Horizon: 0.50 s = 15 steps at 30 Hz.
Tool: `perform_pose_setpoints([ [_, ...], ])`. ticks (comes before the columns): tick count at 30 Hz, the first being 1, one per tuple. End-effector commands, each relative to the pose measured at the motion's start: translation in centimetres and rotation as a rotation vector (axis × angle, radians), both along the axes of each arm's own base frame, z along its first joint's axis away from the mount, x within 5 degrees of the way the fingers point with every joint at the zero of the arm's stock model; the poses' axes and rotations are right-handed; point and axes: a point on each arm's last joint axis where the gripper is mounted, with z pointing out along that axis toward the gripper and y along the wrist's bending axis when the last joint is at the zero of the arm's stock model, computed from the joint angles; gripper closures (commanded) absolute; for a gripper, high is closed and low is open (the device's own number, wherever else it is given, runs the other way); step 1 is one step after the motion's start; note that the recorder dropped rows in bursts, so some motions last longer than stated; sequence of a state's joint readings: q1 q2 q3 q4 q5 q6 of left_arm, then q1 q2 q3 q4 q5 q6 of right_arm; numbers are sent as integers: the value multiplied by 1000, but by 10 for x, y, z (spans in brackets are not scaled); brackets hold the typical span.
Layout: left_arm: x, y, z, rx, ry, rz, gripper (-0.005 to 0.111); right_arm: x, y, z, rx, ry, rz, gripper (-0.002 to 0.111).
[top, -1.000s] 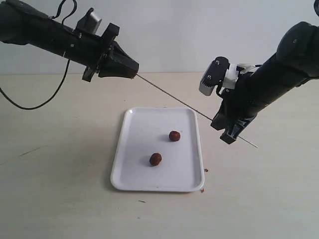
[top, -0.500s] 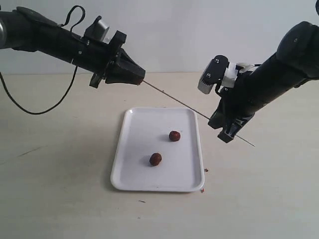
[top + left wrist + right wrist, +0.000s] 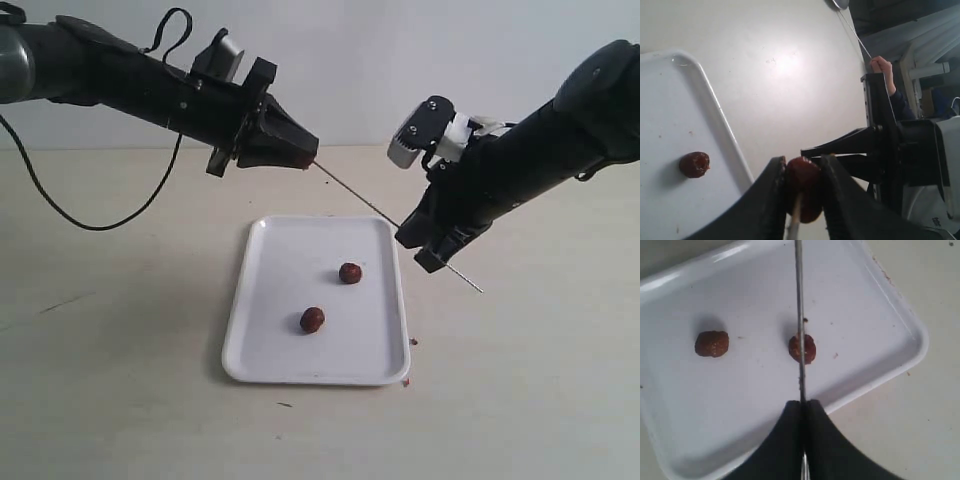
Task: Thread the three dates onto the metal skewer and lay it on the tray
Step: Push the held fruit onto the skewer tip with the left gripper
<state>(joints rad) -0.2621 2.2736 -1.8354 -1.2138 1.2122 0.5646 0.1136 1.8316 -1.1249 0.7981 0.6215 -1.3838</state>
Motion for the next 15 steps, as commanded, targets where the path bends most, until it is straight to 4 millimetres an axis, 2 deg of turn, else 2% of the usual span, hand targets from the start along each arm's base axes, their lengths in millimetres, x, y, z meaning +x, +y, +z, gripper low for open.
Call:
perform_pose_setpoints([
  [1,0,-4,2,-29,1,-3,81,2,2,4,84,17,-81,108],
  [9,1,-4,2,-30,-2,6,81,3,4,6,132,22,-112,108],
  [15,2,-7,8,-99,-2,28,81,2,8,7,149,14,-84,108],
])
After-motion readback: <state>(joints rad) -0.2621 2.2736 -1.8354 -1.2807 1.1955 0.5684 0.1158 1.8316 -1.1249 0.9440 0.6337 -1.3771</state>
